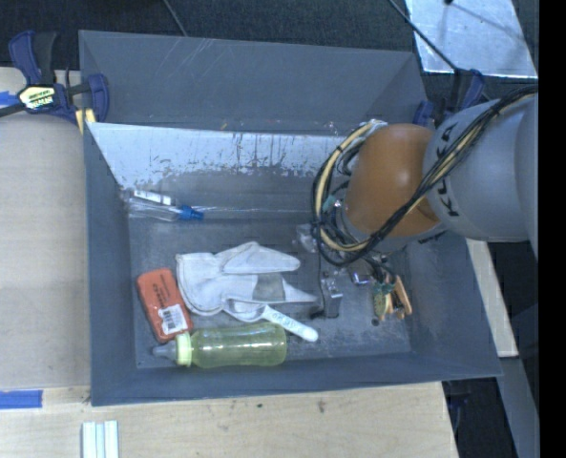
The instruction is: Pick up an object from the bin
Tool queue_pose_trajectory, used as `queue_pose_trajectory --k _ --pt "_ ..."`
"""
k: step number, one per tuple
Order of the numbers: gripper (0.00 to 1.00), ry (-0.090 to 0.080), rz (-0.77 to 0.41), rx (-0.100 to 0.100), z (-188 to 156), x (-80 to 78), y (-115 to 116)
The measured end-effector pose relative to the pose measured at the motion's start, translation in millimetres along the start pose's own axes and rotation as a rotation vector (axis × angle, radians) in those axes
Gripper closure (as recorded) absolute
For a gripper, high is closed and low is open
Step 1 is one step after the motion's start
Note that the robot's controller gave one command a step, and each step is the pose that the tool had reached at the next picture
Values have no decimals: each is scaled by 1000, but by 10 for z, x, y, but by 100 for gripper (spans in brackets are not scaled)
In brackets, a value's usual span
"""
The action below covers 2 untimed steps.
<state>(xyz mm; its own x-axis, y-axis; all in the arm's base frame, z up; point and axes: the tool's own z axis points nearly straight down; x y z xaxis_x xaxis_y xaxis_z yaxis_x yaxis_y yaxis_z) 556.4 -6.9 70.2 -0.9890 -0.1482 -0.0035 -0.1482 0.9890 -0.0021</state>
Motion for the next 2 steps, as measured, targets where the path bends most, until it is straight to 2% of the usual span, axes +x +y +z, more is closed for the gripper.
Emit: queue_pose_trajectory --k 1,2 --pt "0 -2 44 -2 -120 -31 267" --pt "0 -4 -47 -1 -54 -121 461"
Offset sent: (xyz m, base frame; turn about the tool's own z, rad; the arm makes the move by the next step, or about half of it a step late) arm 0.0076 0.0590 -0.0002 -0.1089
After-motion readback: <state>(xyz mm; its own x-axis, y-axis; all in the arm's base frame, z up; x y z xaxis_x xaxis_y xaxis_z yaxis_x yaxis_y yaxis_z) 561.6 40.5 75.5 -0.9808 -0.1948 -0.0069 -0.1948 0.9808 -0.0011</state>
